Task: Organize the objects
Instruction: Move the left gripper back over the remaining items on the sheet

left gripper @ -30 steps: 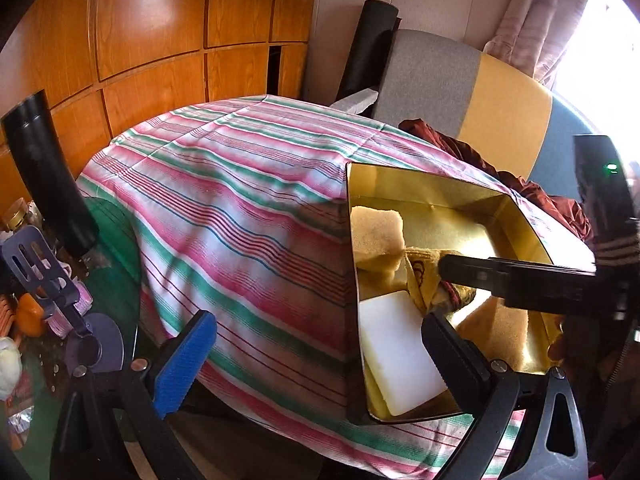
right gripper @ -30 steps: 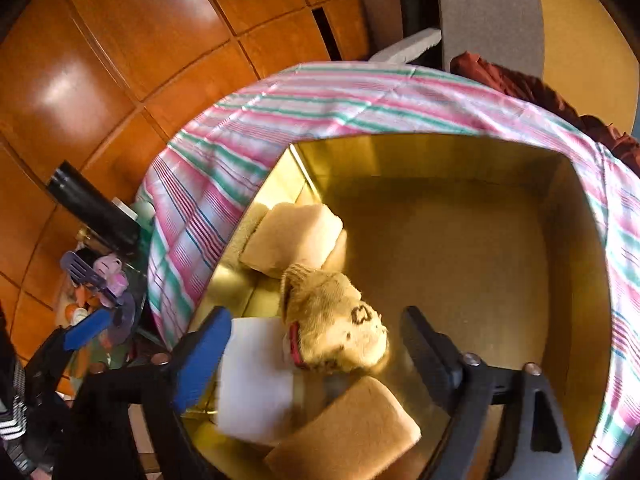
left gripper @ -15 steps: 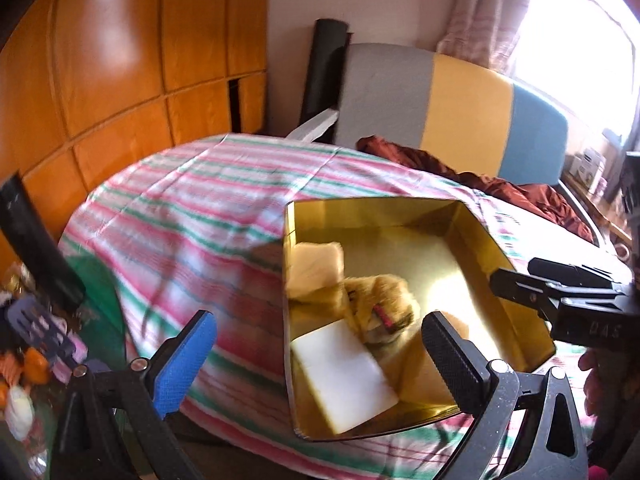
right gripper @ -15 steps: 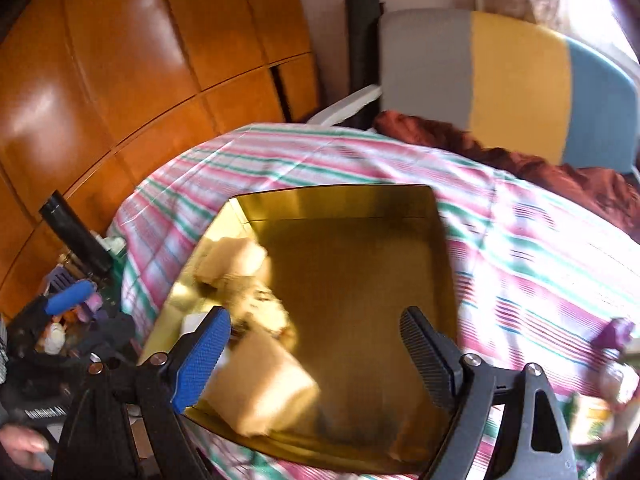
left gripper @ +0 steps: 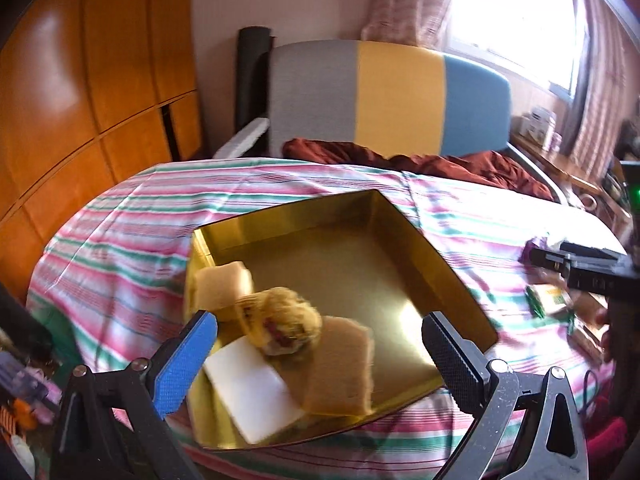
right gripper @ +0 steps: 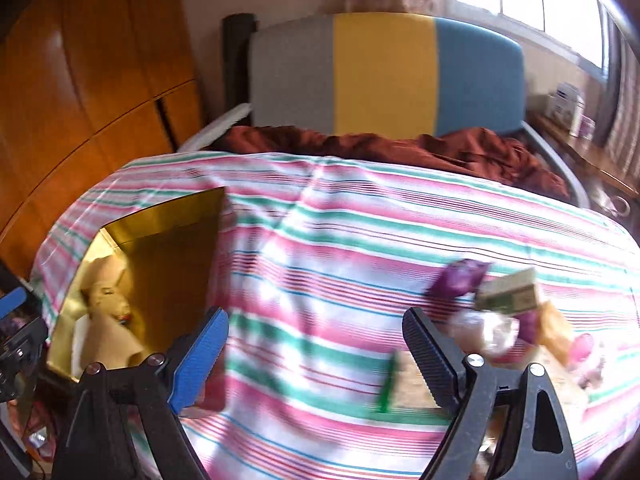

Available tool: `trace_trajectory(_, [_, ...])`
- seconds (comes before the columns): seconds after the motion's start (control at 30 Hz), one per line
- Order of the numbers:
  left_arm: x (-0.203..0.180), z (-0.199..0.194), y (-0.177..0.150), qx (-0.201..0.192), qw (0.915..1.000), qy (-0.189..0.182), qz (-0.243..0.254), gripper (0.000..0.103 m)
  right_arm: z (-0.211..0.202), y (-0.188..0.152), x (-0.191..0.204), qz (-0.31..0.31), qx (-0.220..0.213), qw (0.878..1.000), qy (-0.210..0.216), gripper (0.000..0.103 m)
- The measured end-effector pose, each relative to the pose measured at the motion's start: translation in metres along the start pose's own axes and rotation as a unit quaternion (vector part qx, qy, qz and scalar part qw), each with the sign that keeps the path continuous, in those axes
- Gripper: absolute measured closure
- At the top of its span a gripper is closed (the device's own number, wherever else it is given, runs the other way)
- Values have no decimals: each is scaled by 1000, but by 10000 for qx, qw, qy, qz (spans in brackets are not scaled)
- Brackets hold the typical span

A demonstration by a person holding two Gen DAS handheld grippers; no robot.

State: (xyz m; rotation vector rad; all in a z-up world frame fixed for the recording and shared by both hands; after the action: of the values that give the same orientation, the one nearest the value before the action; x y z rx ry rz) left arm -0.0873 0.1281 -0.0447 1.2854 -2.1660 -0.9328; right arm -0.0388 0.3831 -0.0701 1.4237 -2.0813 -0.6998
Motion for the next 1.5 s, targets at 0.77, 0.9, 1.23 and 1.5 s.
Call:
trace_trajectory(0.77, [-182,59,38,1152,9711,-2060,347,2,-36,4,-239,2581,-595,9575,-1143,12])
trace_trajectory(0.9, [-220,80,39,1505,9606,-2306,383,2,-31,1,-241,2756,-492,9548,-996,12])
trace_trajectory(1.23, [-284,139,57,1961,9552,-2163,490,0,-37,-8,-253,3297,-506,9403,-673,12])
trace_trajectory(1.5, [-329,179,68,1930,9556,-2010,964,0,-35,-6,-248,3316,-481,9412,-434,12])
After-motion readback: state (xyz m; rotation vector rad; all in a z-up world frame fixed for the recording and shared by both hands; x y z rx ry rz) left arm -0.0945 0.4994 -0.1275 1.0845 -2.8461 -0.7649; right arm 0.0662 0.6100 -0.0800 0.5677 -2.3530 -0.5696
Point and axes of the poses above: each gripper's, at about its wrist camera, not at the fingertips, and z roughly the way its jaws point, x to its left, y to its top, the point moved 10 cm from there along z, roughly the way its jaws point, and after that the axes turned 3 degrees about z, right-handed, at the moved point
